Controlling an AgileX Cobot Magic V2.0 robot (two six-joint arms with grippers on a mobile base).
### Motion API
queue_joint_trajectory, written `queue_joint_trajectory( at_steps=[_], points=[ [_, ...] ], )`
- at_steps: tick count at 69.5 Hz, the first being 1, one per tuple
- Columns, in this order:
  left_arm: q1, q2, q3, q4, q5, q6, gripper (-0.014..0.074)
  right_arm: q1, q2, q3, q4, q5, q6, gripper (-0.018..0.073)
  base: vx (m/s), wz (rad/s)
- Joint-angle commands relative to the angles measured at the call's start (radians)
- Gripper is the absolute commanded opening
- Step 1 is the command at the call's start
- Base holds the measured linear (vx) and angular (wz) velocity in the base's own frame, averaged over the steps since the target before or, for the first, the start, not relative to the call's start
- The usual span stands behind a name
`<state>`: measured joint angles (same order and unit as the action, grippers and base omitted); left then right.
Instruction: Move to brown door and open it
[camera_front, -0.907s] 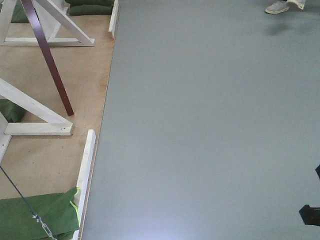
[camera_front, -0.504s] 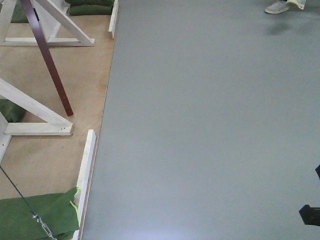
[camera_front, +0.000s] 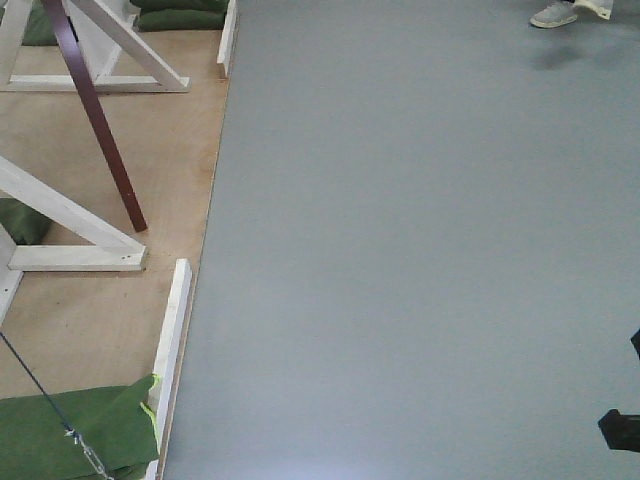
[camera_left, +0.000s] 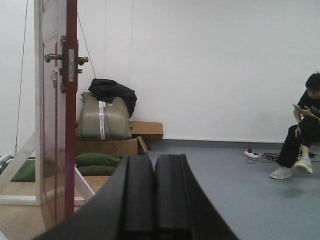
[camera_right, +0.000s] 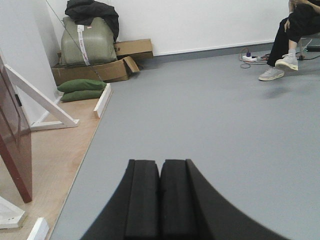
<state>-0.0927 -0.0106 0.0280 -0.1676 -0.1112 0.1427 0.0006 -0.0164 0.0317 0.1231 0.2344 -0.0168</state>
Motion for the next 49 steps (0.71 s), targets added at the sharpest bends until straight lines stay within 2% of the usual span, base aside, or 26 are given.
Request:
queue_joint_trajectory(
  at_steps=[1, 49],
  points=[
    [-0.006, -0.026, 0.025, 0.004, -0.076, -0.007, 0.0011, 0.001, -0.009, 0.002, -0.005, -0.08, -0.009, 0.0, 0.0, 0.0],
    [-0.006, -0.026, 0.025, 0.004, -0.076, -0.007, 0.0011, 0.001, -0.009, 0.002, -0.005, -0.08, -0.009, 0.0, 0.0, 0.0]
  ],
)
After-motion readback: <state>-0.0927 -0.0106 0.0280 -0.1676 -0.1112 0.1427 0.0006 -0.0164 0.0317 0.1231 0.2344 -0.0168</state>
